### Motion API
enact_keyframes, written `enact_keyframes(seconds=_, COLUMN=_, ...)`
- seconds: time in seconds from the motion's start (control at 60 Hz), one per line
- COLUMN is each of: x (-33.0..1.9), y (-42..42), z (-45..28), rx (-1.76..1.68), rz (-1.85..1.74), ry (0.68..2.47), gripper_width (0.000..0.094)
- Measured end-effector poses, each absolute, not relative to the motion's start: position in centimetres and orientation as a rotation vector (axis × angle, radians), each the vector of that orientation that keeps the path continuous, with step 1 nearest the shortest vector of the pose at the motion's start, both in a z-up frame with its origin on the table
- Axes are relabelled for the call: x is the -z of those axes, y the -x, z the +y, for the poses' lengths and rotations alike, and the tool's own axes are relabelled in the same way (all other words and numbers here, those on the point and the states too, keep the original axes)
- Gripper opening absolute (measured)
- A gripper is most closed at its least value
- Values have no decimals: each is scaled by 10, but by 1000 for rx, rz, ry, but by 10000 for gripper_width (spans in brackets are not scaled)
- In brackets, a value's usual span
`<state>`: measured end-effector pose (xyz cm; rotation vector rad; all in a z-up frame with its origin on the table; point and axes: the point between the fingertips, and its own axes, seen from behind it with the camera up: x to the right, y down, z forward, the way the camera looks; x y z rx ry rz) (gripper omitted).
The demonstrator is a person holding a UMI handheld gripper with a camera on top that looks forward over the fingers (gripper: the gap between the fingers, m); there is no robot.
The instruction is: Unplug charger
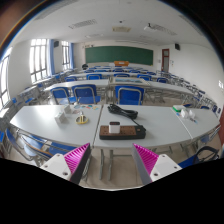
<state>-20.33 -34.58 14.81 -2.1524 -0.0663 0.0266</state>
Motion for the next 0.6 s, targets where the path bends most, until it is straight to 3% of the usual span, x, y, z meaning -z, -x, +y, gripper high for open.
enact_keyframes(seconds=0.2, x=-90, y=212, z=-208, rx=8, rz=-69, ry=2095, gripper_width=847)
enact_keyframes(seconds=0.333, x=-46, y=210, z=-149, rx=11, rz=-5, ry=2139, gripper_width=790)
enact_keyframes(seconds=0.4, x=-33, y=206, z=-134, rx=16, rz=17, ry=2149, gripper_width=669)
enact_keyframes(seconds=0.467, x=-26, y=192, z=-125, rx=83, rz=27, ry=2151, gripper_width=424)
enact_keyframes(seconds=0.6, x=-25, y=195, z=-127, rx=55, rz=32, ry=2138, gripper_width=299)
